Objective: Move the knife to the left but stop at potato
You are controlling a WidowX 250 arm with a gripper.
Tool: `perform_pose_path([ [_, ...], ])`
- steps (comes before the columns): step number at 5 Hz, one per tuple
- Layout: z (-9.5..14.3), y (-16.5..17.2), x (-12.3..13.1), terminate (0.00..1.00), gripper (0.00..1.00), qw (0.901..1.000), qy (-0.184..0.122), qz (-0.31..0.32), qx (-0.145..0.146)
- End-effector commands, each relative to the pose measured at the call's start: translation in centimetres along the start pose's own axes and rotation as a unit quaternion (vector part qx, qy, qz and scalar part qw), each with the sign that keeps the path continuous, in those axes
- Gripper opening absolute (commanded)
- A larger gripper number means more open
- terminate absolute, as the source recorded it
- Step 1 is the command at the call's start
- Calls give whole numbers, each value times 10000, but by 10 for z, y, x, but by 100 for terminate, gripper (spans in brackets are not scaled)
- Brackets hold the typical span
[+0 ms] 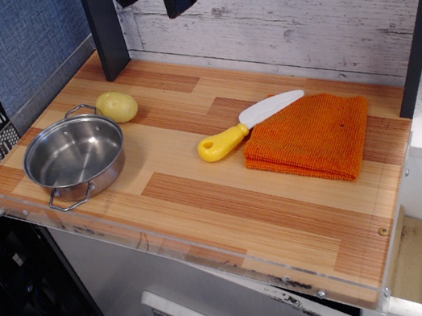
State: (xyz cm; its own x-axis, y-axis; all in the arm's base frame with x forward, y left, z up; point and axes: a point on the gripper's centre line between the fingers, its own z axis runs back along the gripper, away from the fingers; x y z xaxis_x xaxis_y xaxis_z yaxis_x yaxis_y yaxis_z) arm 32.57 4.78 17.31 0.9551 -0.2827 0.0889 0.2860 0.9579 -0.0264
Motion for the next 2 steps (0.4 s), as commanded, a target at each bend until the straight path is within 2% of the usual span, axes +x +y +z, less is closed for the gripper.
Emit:
perform_pose_path([
  [1,0,0,0,0,100,10000,0,0,0],
  [2,-10,-4,1,0,100,9999,-46,9,92],
])
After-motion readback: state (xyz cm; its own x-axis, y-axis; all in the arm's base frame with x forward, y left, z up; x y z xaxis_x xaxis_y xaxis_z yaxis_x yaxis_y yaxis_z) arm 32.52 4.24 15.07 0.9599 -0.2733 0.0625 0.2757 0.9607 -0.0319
